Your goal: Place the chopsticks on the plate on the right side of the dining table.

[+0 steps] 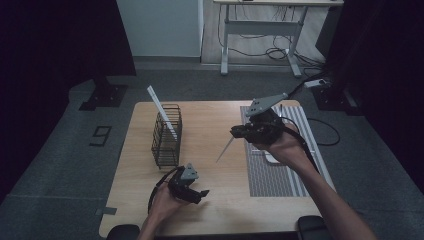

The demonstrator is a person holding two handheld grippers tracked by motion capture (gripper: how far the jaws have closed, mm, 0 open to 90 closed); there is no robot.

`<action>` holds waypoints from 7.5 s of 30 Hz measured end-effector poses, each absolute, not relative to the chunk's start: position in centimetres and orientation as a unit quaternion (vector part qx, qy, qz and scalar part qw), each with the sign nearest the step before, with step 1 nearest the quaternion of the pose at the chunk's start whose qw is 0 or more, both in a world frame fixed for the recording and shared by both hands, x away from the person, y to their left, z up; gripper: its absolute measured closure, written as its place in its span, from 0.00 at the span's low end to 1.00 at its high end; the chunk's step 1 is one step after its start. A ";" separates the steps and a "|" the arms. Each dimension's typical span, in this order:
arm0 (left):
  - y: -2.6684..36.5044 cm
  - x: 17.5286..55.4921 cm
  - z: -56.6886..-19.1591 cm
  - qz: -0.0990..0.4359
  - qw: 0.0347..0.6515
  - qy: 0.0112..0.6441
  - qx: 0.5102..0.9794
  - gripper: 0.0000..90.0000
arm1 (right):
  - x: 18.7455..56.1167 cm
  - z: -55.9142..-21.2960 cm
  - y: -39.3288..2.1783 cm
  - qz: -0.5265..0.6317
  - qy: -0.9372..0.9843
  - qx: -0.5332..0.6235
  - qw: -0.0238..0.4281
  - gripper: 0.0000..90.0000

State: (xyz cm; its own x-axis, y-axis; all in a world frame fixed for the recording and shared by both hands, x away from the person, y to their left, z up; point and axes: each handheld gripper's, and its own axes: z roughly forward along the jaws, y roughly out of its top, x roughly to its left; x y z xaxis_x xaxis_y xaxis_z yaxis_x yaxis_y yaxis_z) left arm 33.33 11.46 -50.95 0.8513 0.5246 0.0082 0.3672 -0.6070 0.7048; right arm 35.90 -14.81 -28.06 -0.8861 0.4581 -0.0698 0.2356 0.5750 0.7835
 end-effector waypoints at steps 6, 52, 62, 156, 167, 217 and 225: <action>10.6 34.0 -49.9 0.104 0.372 0.232 0.893 0.29 | 35.5 -28.9 -14.6 0.412 0.881 0.192 0.127 0.92; 7.6 35.2 -47.6 0.046 0.441 0.161 0.882 0.96 | 35.0 -32.2 -12.2 0.363 0.887 0.184 0.220 0.47; 9.0 35.1 -47.0 0.055 0.436 0.160 0.884 0.96 | 36.1 -33.5 -14.4 0.358 0.877 0.222 0.231 0.41; 10.0 35.0 -43.7 0.091 0.451 0.122 0.879 0.68 | 35.6 -42.4 -17.7 0.320 0.931 0.156 0.082 0.84; 11.1 35.2 -43.4 0.107 0.472 0.160 0.860 0.48 | 35.2 -42.0 -18.3 0.313 0.937 0.134 0.079 0.91; 11.9 32.2 -48.9 0.107 0.465 0.246 0.843 0.00 | 37.7 -41.9 -26.4 0.283 0.908 0.270 0.151 0.93; 12.4 31.8 -50.8 0.114 0.456 0.265 0.842 0.00 | 38.7 -42.7 -27.9 0.275 0.904 0.287 0.157 0.93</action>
